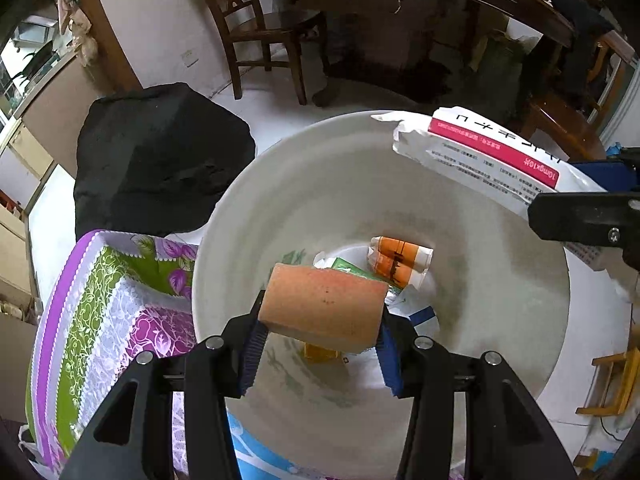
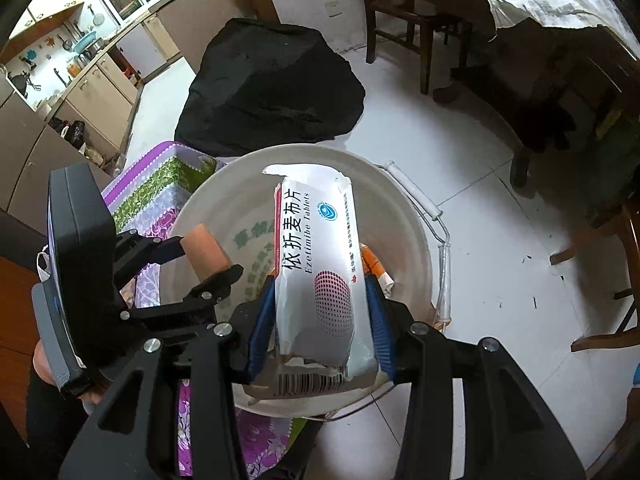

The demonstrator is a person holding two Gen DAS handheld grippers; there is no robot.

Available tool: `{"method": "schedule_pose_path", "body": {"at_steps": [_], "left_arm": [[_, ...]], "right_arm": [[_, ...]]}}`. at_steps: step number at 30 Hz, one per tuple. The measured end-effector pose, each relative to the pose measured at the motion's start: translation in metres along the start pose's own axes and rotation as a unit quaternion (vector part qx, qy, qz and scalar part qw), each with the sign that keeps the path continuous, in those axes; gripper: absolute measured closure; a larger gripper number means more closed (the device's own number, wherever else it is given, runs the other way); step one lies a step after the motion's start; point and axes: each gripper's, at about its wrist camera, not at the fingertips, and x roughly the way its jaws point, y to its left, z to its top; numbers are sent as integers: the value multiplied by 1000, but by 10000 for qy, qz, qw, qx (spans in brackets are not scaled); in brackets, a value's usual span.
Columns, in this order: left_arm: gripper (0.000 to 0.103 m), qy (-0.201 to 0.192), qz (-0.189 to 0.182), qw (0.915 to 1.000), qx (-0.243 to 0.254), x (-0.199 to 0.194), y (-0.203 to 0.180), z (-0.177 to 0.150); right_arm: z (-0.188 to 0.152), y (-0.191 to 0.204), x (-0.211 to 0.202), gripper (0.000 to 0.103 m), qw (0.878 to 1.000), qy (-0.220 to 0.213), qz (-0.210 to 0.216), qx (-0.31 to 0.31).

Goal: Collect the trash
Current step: 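Open both tools over the bucket to drop the box and sponge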

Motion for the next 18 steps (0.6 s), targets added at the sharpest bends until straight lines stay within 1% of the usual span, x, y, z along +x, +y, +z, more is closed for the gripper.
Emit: {"method": "schedule_pose_path", "body": {"at_steps": [2, 3, 5, 8, 14, 18], "left_arm": [[53, -32, -7, 10000, 34, -1, 0, 0], [52, -84, 23, 9999, 75, -3, -1, -1], [30, -112, 110, 9998, 80, -4, -1, -2], [30, -158, 86, 9998, 52, -7, 1, -2], [31, -193, 104, 9998, -2, -11, 3, -1], [31, -200, 119, 9997, 36, -13, 0, -1]], "right_arm": [[2, 1, -1, 55, 10000, -76, -11, -41], [3, 1, -2, 55, 9999, -154, -27, -67], [6, 0, -3, 54, 9998, -188, -53, -20], [7, -2, -2, 54, 9997, -220, -95, -14], [7, -1, 2, 54, 9999, -142, -78, -5], [5, -1, 6, 54, 9999, -52, -161, -18]]}}
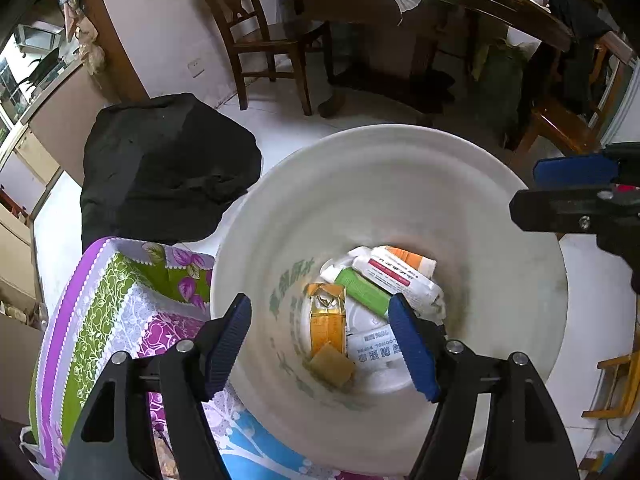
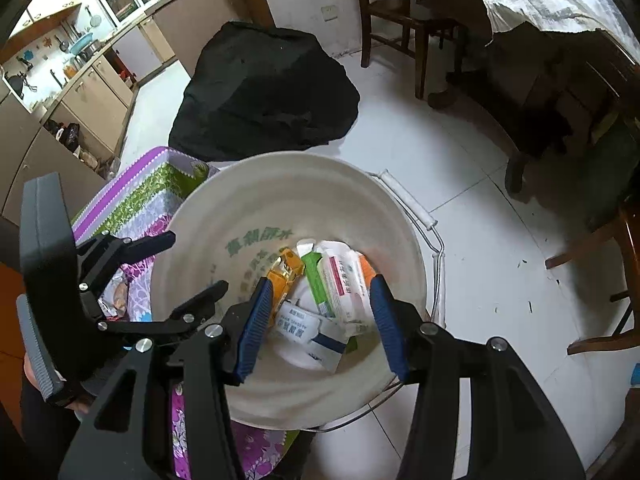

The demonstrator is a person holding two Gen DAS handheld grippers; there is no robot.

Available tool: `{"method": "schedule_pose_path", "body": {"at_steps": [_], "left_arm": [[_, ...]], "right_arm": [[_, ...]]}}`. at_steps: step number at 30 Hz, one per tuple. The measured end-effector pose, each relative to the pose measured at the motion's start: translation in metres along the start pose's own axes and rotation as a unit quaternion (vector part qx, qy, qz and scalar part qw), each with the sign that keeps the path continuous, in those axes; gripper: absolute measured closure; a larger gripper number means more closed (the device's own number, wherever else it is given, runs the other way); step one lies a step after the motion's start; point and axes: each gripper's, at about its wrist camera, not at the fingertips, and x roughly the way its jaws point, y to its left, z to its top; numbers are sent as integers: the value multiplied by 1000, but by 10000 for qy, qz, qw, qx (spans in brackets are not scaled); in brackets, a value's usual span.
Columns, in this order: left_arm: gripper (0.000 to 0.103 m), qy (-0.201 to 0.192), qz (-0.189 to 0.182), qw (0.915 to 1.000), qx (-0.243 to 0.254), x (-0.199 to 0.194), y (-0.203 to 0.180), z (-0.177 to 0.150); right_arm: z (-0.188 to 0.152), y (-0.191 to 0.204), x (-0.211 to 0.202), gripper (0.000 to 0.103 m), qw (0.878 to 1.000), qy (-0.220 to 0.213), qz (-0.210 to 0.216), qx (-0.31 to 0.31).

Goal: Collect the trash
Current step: 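Open both tools over the bucket to drop the box and sponge, then withdraw both open tools from the bucket back over the table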

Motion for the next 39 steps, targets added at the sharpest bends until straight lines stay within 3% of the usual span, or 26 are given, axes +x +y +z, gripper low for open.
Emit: {"method": "schedule_pose_path", "body": {"at_steps": [12, 25, 30, 33, 36, 39], "left_arm": [[31, 7, 75, 10000, -15, 0, -4, -2], [31, -260, 568, 9980, -65, -9, -6, -5], [31, -485, 712, 9958, -320, -21, -3, -13], [31, -715, 903, 9920, -517, -35, 2, -24], [31, -1079, 1211, 9830, -863, -56, 8, -42], [28, -1515, 1485, 9704, -1156, -80, 14, -71]], "right_arm": [[-9, 3, 9, 55, 9998, 136, -112, -130], [-19, 6, 5, 54, 9996, -8, -214, -199], [-22, 14, -4, 54, 9981, -433, -321, -290], [-30, 25, -14, 54, 9927, -990, -555, -412], [-45, 40, -29, 54, 9816, -1729, -607, -537], [-70, 58, -44, 51, 9618, -2554, -664, -724]]}}
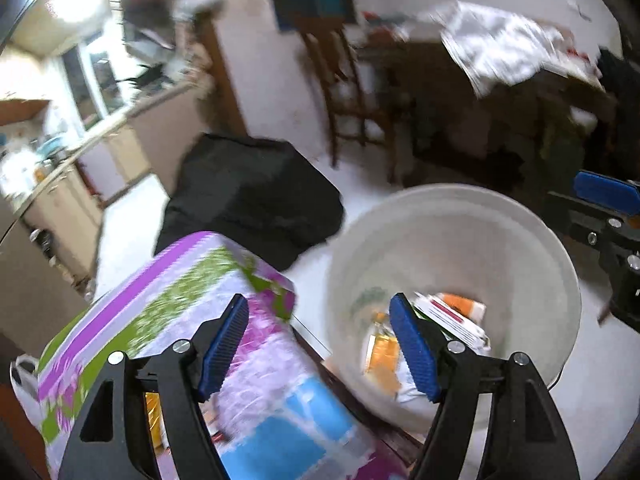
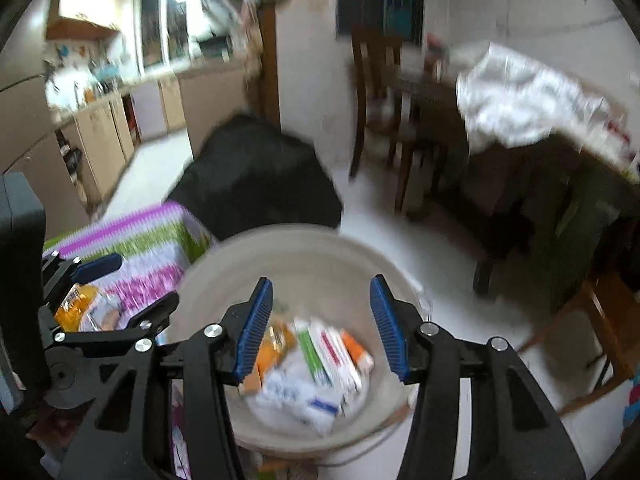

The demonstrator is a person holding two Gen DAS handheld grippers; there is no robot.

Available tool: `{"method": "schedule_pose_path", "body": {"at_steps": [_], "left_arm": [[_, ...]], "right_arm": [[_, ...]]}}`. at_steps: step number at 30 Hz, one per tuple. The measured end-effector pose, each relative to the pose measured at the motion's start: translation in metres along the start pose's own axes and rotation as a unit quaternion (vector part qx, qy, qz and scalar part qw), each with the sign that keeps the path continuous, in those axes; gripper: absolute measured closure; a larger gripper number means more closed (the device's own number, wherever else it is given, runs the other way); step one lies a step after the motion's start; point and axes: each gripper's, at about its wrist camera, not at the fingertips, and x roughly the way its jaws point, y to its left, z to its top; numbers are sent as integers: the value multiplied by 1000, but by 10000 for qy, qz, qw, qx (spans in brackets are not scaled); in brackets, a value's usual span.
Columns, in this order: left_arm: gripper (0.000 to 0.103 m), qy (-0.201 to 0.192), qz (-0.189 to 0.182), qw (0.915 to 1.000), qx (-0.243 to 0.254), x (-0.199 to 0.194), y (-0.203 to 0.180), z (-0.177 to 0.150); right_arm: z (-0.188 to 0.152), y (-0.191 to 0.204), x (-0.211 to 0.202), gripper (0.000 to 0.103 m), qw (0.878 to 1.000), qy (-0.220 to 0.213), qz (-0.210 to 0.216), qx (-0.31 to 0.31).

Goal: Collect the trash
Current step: 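Withdraw both open tools from the bucket back over the table, then grasp the white snack bag with the right tool while the left tool grasps the black tissue pack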

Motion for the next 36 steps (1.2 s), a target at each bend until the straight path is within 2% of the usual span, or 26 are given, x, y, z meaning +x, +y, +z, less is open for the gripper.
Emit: {"method": "schedule_pose_path", "body": {"at_steps": [3, 7, 11, 14, 18, 20, 24, 25, 28, 31, 36], "left_arm": [[26, -263, 244, 9992, -168, -22, 15, -20], [25, -418, 528, 9968, -428, -50, 47, -53], [23, -446, 738, 9924, -877, -74, 89, -87], [23, -493, 1054, 9869, -1115, -92, 122, -115], [21, -503, 1344, 9796, -1408, -124, 171, -158], [17, -495, 1413, 9762, -1572, -147, 201, -190], [14, -431, 1422, 9756, -1615, -176, 238, -241], [9, -407, 1339, 9771, -1606, -180, 244, -251], [7, -121, 1171, 9802, -1593, -181, 259, -285], [7, -10, 1108, 9806, -1615, -178, 272, -306], [7, 117, 1005, 9785, -1795, -149, 279, -303]], "right_arm": [[-18, 23, -22, 45, 9976, -665, 117, -176], [-37, 49, -39, 40, 9923, -1146, 310, -356], [-55, 75, -47, 39, 9891, -1304, 510, -447], [-65, 90, -44, 39, 9882, -1318, 663, -423], [-75, 110, -38, 38, 9875, -1207, 863, -523], [-79, 118, -32, 36, 9873, -1107, 979, -588], [-88, 138, -21, 36, 9866, -821, 1145, -817], [-90, 144, -20, 36, 9865, -766, 1185, -836], [-94, 157, -13, 32, 9851, -519, 1389, -868], [-98, 171, -5, 24, 9827, -251, 1578, -939], [-92, 200, 20, 21, 9738, 422, 1958, -1076]]}}
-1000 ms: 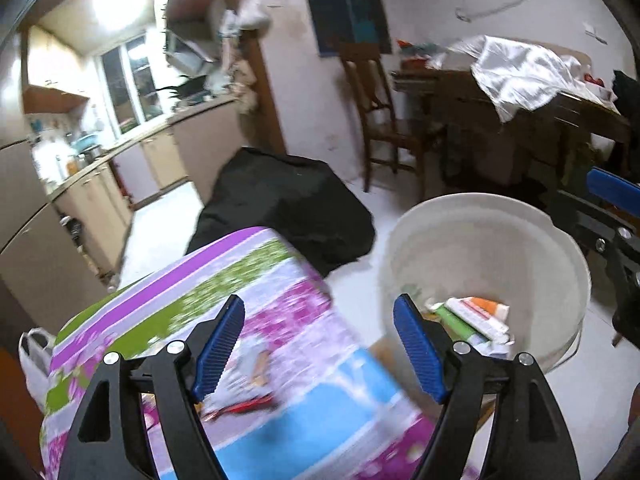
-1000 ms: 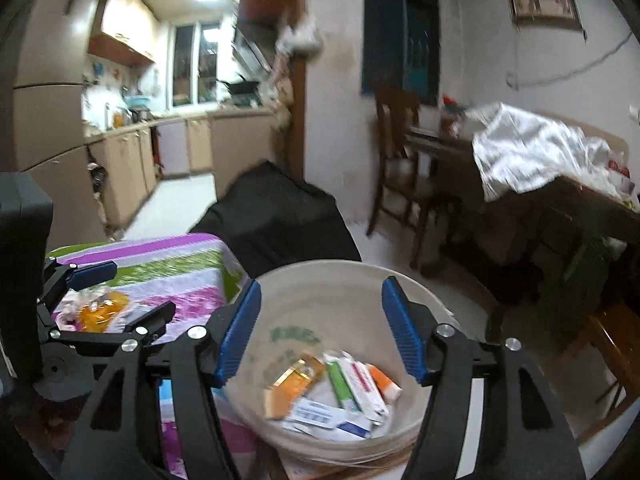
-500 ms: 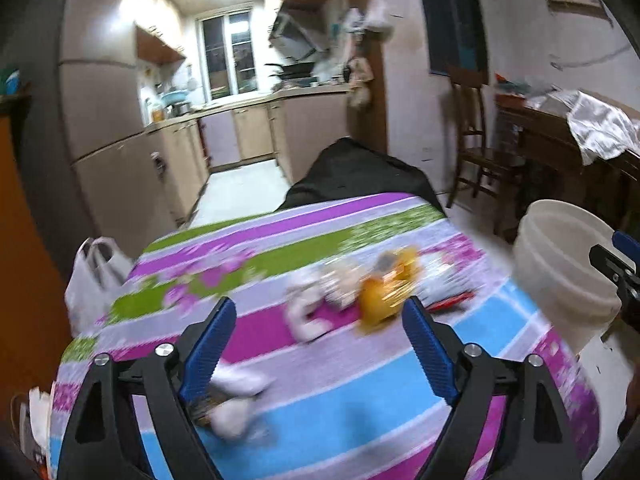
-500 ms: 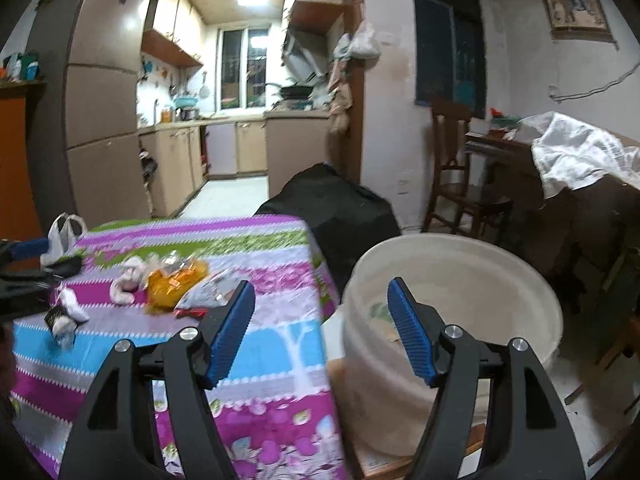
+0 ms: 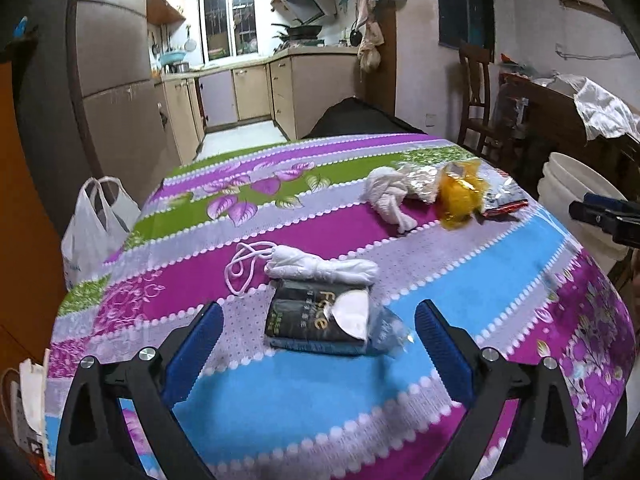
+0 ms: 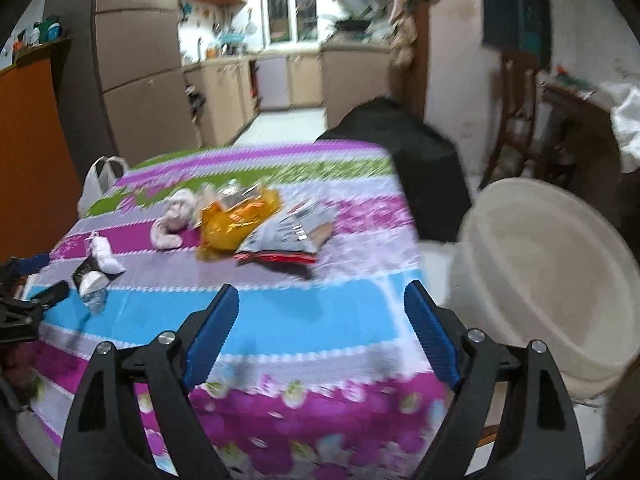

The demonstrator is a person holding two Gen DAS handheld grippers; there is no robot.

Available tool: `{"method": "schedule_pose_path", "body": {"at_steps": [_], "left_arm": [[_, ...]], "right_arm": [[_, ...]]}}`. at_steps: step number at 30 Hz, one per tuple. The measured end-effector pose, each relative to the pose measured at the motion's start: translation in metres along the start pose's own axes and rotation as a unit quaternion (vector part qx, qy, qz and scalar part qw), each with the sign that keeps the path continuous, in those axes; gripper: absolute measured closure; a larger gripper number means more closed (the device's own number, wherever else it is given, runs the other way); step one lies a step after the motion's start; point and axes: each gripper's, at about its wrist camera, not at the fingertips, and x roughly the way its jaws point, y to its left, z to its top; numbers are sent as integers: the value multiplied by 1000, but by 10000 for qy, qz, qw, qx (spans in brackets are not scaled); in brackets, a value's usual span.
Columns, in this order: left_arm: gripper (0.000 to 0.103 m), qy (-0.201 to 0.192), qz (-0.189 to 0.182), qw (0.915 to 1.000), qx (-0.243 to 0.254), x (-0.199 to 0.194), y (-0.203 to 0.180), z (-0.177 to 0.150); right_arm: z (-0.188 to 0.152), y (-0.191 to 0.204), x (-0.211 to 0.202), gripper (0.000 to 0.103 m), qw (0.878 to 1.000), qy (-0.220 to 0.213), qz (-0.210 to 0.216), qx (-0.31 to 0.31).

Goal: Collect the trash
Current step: 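Grasp the white snack bag with the right tool while the left tool grasps the black tissue pack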

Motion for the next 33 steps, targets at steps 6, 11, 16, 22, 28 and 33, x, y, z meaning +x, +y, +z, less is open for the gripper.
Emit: {"method": "schedule_pose_path", "body": {"at_steps": [6, 11, 16, 22, 28, 33], "left_arm": [[7, 451, -230, 9987, 100, 39, 1, 10], [25, 859, -329, 9957, 146, 57, 0, 10], [36, 884, -297, 9956, 47, 60, 3, 11], [41, 841, -238, 9962, 69, 56, -1, 9], [41, 885, -262, 9957, -10, 32, -6, -10], [41, 950, -311, 9950, 4, 7, -13, -29]], "right_arm": [[22, 1, 41, 18, 9987, 462, 186, 109], [41, 6, 77, 18, 9967, 702, 248, 312], [46, -3, 104, 34, 9893, 1064, 412, 904], [42, -3, 100, 63, 9874, 1094, 669, 932], [22, -3, 51, 64, 9854, 1070, 1061, 788], [-8, 16, -2, 63, 9730, 1488, 1766, -53]]}}
